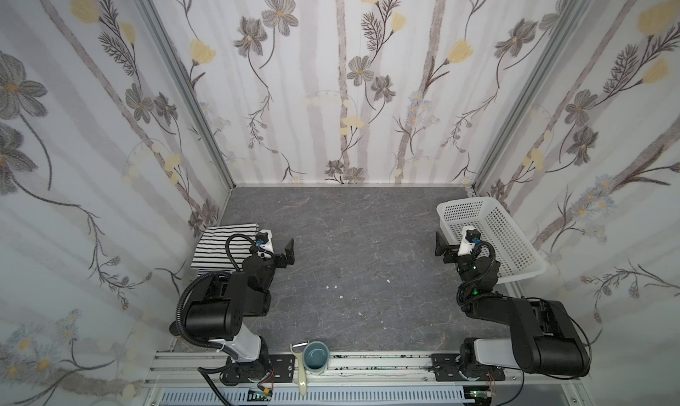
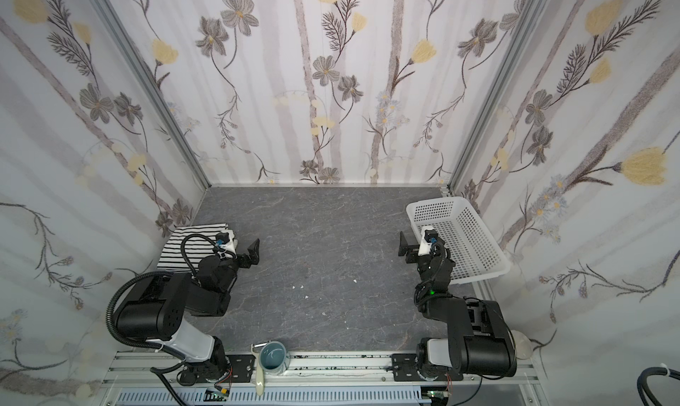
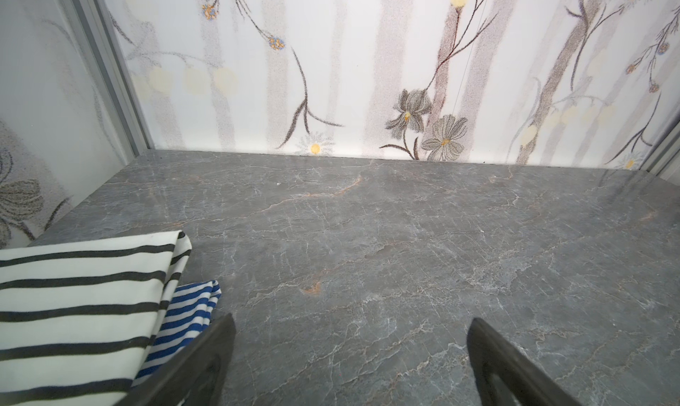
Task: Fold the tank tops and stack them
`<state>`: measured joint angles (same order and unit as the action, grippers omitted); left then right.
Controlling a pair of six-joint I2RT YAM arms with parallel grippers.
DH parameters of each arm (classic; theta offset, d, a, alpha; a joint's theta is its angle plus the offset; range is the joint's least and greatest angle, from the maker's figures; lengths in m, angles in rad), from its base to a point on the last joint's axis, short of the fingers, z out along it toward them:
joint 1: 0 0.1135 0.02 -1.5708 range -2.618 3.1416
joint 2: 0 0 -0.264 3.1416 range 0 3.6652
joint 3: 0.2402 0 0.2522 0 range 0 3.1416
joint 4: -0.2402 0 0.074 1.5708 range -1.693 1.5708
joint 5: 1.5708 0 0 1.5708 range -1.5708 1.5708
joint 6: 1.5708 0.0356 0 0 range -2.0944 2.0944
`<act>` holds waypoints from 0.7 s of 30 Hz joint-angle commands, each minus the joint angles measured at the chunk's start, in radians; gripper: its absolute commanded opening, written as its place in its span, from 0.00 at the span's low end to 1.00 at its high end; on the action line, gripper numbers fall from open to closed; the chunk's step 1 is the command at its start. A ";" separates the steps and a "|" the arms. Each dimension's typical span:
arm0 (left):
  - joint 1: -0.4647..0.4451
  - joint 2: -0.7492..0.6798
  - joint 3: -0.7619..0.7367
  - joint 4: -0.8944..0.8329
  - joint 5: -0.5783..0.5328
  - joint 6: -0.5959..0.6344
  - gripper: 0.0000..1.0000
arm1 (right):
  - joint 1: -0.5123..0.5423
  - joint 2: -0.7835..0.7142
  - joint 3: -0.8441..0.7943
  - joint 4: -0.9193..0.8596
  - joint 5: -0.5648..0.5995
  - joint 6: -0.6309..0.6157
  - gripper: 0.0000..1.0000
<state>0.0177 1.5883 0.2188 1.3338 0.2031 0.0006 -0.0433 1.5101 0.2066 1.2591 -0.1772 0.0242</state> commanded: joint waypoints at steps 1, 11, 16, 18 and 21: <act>0.000 -0.001 0.006 0.036 -0.005 -0.010 1.00 | 0.002 -0.001 0.002 0.040 -0.008 -0.012 1.00; 0.000 -0.002 0.007 0.036 -0.004 -0.009 1.00 | 0.002 0.001 0.002 0.040 -0.008 -0.012 1.00; 0.000 -0.002 0.006 0.036 -0.005 -0.010 1.00 | 0.007 0.005 0.010 0.031 -0.001 -0.018 1.00; 0.000 -0.002 0.007 0.036 -0.004 -0.010 1.00 | 0.021 0.000 0.007 0.029 0.031 -0.024 1.00; 0.001 -0.001 0.007 0.035 -0.005 -0.010 1.00 | 0.023 -0.001 0.003 0.035 0.038 -0.024 1.00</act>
<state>0.0177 1.5883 0.2188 1.3338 0.2031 0.0006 -0.0208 1.5116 0.2077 1.2591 -0.1654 0.0170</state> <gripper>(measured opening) 0.997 0.996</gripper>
